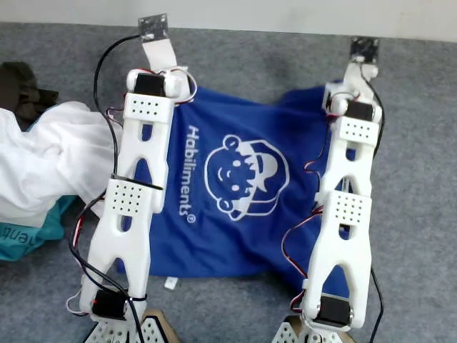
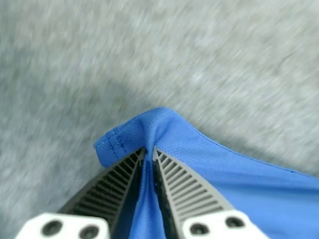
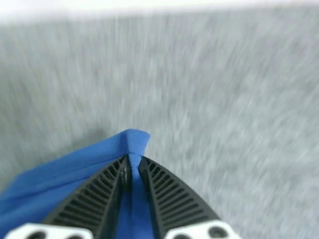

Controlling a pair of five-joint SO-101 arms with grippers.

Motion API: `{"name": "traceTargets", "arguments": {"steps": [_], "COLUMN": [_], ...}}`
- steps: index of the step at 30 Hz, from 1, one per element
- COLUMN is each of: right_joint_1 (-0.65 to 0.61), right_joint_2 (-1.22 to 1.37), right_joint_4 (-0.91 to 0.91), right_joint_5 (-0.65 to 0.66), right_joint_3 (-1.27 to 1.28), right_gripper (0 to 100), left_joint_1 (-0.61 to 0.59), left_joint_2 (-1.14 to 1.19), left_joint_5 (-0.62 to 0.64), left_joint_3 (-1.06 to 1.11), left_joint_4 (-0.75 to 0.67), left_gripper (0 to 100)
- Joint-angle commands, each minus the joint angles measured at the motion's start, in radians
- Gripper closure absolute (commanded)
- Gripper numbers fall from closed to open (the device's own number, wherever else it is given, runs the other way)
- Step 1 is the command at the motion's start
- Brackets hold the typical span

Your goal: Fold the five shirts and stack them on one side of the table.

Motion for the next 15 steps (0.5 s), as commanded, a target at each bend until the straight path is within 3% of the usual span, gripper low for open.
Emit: {"name": "traceTargets", "arguments": {"steps": [1, 9, 15], "right_joint_1": [0.004, -0.021, -0.025], "right_joint_2": [-0.133, -0.209, -0.302], "right_joint_4": [-0.077, -0.239, -0.282], "right_joint_5": [-0.029, -0.032, -0.032], "right_joint_3": [-0.120, -0.120, -0.120], "right_gripper": [99.4, 99.4, 99.4], "left_joint_1": [0.015, -0.007, -0.008], "left_joint_2": [-0.019, -0.021, -0.073], "left_joint_5": [0.003, 0.003, 0.003], "left_joint_3": [-0.051, -0.082, -0.091], "left_joint_4": [-0.097, -0.270, -0.313], "left_gripper": [99, 99, 99]}}
